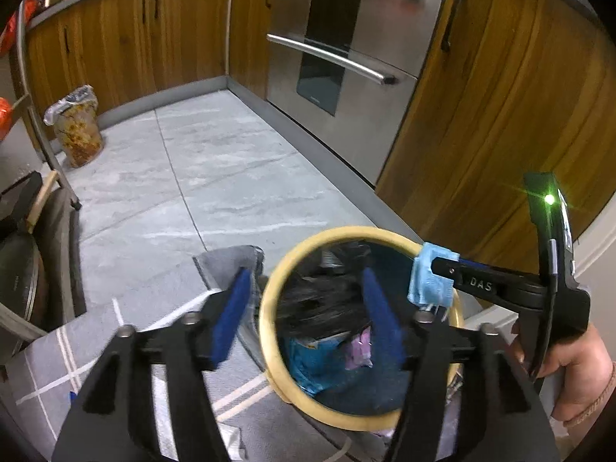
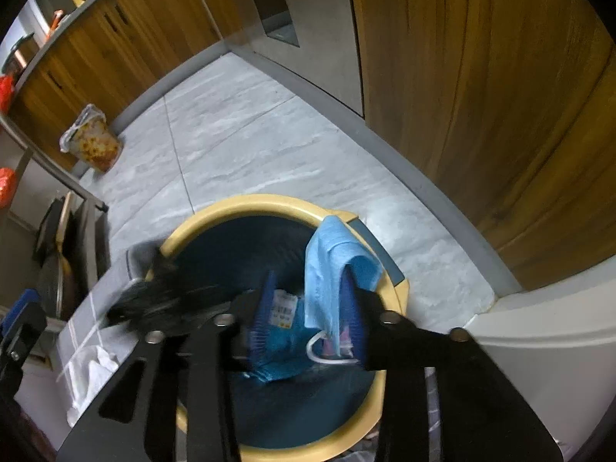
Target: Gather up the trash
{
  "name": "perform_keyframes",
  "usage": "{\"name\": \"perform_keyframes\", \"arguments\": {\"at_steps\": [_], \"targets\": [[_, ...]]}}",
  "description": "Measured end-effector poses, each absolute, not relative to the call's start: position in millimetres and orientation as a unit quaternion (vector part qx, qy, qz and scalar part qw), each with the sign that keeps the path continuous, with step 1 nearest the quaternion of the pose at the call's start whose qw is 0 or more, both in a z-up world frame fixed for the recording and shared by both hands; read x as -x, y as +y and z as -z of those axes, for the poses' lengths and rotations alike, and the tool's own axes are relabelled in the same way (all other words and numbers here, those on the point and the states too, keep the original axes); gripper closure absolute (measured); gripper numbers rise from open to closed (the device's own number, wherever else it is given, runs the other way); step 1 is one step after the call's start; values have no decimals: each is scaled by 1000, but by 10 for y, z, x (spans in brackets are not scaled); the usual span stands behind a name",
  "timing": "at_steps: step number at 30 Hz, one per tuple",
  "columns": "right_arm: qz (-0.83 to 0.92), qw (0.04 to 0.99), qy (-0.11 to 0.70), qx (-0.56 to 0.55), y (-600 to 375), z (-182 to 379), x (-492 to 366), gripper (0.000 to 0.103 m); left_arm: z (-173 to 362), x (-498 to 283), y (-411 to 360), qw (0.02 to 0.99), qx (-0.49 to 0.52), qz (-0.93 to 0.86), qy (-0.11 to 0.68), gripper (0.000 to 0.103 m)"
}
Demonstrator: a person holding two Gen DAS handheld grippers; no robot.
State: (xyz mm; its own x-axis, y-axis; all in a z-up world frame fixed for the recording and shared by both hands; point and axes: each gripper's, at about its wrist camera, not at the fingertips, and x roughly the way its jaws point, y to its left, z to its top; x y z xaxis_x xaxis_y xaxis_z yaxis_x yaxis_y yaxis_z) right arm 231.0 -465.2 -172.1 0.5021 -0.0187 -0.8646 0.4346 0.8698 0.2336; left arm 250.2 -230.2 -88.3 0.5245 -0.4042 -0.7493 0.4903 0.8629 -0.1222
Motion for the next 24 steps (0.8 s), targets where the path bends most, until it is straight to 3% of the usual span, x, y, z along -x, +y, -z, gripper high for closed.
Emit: {"name": "perform_keyframes", "arguments": {"at_steps": [5,10,24], "targets": [[133,847,471,-210,-4615,1657,-2280,30,803,-2449,-2167,882,-51,239,402,19],[138,853,463,-197,-4575,1589,-2210,11,699,-2327,-1912,890,-28,220,398,14],[126,885,438,-101,-4171,1297,-1965,8,243,-1654,-1065,919,-18,167,357,9]]}}
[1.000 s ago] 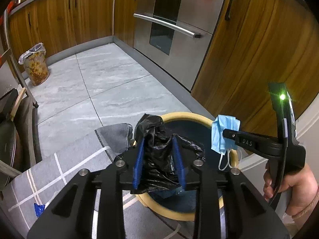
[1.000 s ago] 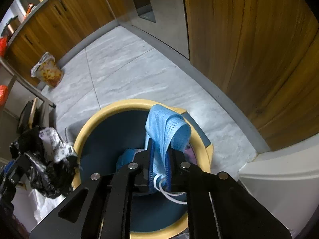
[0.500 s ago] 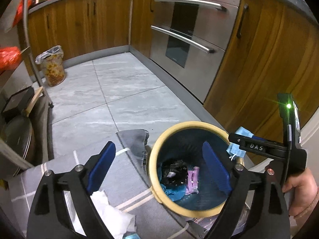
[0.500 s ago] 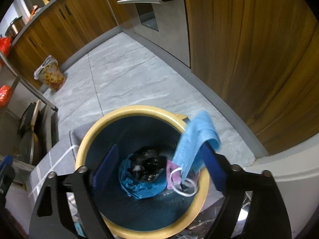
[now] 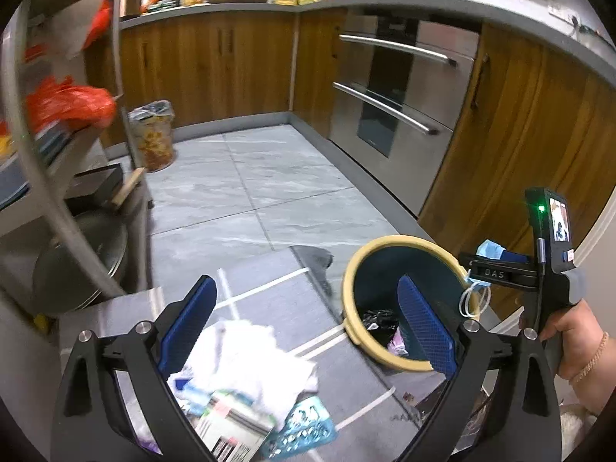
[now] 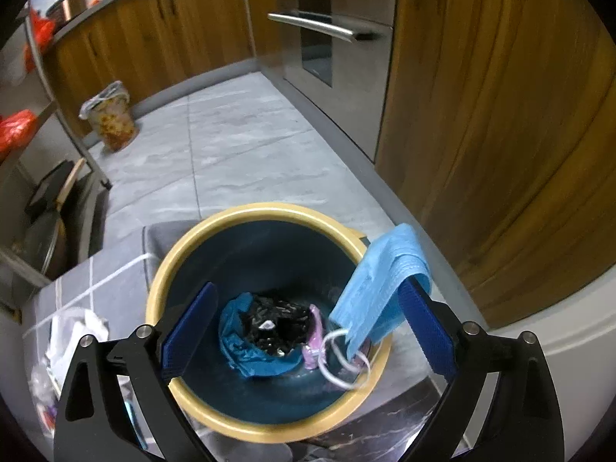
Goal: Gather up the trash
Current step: 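Move both tools back over the trash pile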
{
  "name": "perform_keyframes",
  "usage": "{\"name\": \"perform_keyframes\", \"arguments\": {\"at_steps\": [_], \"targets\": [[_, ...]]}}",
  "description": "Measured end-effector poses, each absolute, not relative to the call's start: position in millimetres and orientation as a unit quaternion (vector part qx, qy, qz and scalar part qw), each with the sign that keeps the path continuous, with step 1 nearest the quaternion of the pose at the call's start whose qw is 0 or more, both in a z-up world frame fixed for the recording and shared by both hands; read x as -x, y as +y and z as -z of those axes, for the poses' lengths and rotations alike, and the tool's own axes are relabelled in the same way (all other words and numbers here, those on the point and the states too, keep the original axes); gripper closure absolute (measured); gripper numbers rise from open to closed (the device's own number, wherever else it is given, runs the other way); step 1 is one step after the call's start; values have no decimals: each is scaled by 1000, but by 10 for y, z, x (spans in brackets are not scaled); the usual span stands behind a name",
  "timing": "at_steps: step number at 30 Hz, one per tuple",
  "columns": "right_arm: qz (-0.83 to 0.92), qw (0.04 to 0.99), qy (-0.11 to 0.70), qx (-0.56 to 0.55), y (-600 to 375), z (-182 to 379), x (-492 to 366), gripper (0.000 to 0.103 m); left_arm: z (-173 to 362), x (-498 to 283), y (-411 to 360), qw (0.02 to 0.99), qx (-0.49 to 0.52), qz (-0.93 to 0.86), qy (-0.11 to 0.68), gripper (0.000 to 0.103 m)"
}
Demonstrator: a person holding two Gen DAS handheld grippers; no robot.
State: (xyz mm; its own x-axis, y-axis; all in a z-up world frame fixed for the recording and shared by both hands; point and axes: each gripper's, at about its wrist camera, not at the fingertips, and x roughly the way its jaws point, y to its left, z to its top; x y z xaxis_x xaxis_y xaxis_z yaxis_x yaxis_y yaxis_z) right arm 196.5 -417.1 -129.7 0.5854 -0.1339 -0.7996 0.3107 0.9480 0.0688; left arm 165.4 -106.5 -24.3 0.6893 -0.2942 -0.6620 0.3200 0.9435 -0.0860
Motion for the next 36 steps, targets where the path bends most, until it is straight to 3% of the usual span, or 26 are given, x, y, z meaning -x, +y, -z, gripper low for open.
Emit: {"name": "perform_keyframes", "arguments": {"at_steps": [15,23,31,36], "targets": [[80,940,326,-65,-3549,606,-1441,5,250,-843,20,933,32,70,350,6],[-36,946,322,11,-2566,469,-1331,5,451,-626,614,931,54,15,361,6],[-68,923,373,-58,-2051,696,-1440,5,669,-617,1192,916,93,-38,389,6],[-80,915,394,-20,-1719,850,-1526,5,810,-690,1401,904,122,-55,407,6]]}}
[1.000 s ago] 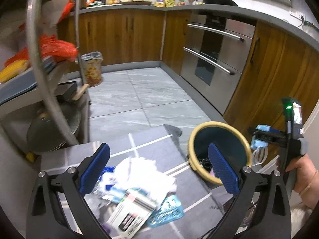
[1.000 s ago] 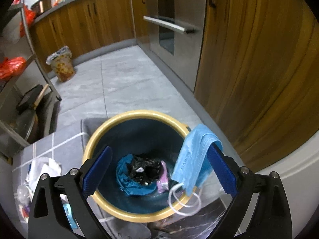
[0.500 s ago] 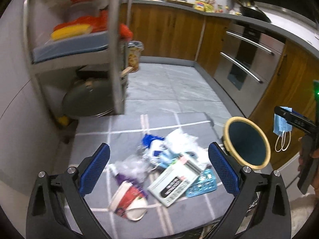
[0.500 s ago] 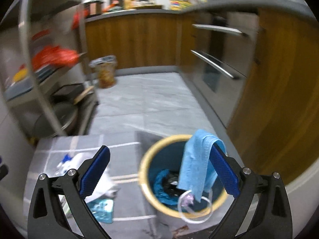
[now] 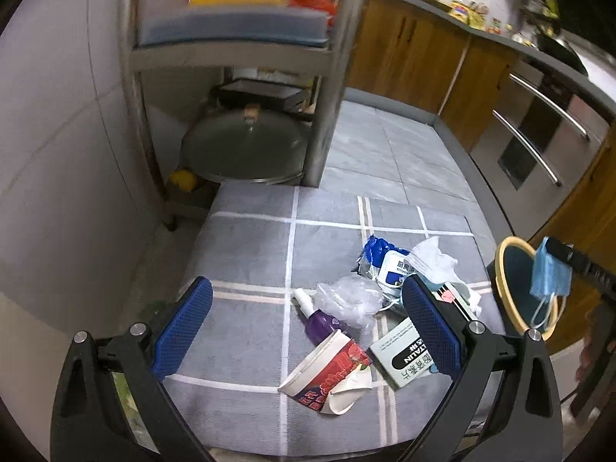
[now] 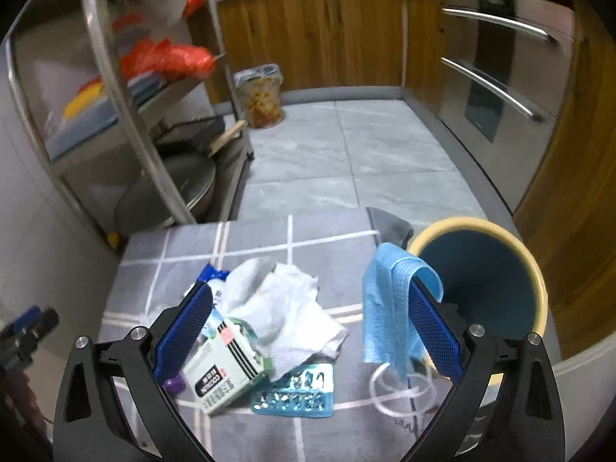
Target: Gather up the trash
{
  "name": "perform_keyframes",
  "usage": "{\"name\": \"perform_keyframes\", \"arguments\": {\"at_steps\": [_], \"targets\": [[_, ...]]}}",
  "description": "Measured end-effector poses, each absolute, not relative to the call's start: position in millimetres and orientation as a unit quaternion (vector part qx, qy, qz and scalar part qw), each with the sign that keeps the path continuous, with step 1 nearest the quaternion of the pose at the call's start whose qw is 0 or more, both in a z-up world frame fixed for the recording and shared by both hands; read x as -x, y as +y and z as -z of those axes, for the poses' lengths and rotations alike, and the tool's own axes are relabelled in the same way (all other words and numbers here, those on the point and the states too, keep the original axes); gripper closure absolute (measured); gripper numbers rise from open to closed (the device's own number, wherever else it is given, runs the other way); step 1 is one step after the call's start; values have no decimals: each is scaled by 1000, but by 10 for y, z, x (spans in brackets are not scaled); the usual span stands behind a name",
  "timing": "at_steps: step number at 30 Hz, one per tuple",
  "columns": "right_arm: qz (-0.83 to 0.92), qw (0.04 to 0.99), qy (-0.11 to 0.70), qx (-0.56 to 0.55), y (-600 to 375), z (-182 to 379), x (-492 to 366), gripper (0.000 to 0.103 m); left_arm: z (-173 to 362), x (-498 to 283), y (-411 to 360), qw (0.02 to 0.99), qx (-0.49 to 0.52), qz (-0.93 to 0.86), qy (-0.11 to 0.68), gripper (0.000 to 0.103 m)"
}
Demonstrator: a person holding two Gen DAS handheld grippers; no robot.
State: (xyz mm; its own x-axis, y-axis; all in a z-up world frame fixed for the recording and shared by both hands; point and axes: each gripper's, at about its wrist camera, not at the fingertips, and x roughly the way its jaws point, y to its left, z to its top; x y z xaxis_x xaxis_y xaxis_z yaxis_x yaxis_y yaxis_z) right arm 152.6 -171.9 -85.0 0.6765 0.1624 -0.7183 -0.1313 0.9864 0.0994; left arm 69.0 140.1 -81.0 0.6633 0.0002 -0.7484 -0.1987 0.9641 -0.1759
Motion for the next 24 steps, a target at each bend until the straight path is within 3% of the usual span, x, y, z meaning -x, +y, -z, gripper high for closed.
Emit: {"name": "perform_keyframes", "arguments": {"at_steps": [19,24], "targets": [[-70,891,444,-66,-1882,1085,-1938,5,1639,-1010,840,841,2,12,542,6],[-80,886,453,-47,-1789,1137,-1974,5,1796,-1078,864,822,9,17,570,16]]}}
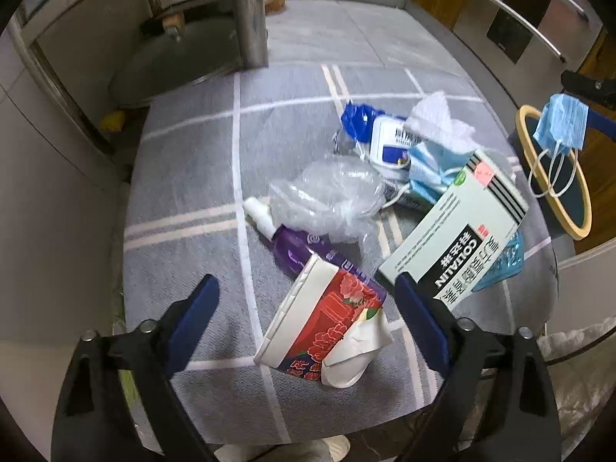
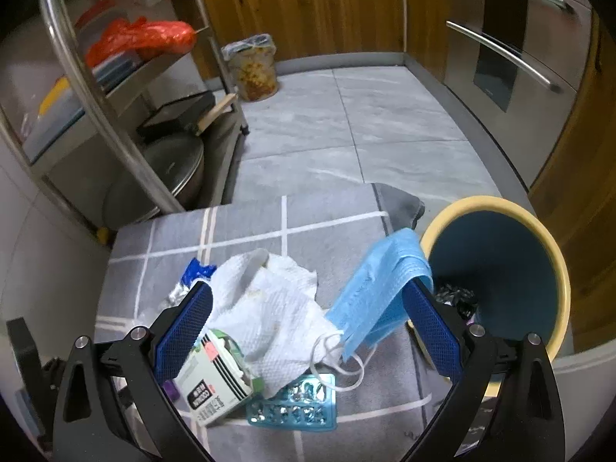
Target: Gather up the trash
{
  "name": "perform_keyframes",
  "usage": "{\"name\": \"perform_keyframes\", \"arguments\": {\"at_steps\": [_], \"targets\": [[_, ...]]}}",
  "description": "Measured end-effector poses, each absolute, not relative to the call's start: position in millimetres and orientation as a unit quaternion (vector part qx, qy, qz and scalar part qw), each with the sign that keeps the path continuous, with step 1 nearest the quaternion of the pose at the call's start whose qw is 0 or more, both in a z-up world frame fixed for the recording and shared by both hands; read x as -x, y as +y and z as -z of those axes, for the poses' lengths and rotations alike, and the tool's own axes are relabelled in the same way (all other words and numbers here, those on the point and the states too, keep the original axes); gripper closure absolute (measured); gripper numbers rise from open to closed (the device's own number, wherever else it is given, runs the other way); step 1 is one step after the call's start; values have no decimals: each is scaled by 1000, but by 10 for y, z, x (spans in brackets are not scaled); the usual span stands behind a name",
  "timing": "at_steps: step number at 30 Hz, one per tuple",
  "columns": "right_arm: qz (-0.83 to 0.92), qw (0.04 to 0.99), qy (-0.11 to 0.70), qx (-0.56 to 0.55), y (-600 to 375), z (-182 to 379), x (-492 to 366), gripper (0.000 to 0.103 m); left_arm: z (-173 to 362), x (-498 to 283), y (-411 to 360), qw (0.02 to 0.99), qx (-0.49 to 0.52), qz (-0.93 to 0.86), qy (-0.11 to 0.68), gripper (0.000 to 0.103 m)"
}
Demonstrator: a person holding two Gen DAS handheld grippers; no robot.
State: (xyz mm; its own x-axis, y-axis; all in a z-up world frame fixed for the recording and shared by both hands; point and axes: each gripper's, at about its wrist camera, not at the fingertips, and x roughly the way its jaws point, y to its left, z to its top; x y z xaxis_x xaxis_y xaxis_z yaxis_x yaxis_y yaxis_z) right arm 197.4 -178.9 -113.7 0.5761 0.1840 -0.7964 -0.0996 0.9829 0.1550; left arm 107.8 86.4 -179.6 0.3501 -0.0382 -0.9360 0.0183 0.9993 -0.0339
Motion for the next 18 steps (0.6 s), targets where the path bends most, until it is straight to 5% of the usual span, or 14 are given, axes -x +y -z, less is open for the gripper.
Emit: {"name": "perform_keyframes", "arguments": {"at_steps": [6,14,18], "targets": [[-86,880,465,-42,-1733,1191,-2015,5,1938,-1139,883,805,6,21,592,27],[-104,876,470,-20,-1602,1226,-2053,5,2001,-1197,875,794,8,37,607,84],[-106,874,474,-16,-1570,1244,-2078,5,1988,-1206,853,793,-1,44,607,95]]}}
